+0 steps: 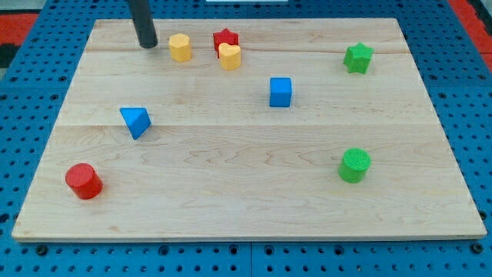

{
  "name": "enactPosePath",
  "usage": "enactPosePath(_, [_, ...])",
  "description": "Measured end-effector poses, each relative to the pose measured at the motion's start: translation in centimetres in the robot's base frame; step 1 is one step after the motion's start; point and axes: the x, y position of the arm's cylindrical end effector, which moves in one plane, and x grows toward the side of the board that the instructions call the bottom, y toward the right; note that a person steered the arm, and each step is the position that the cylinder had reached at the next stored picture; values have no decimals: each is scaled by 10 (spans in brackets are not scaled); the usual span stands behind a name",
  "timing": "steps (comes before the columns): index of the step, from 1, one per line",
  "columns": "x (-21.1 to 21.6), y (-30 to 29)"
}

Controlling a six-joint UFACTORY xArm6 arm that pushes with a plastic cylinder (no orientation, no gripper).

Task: Point your arm towards the bottom center

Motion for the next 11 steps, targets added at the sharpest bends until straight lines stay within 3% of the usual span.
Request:
enactPosePath(2, [0, 76])
enactPosePath(3, [0, 16])
enactPosePath(5, [16, -8])
enactPosePath(8, [123, 48])
enactPosePath(9, [180, 77])
enactPosePath(11, [276, 75])
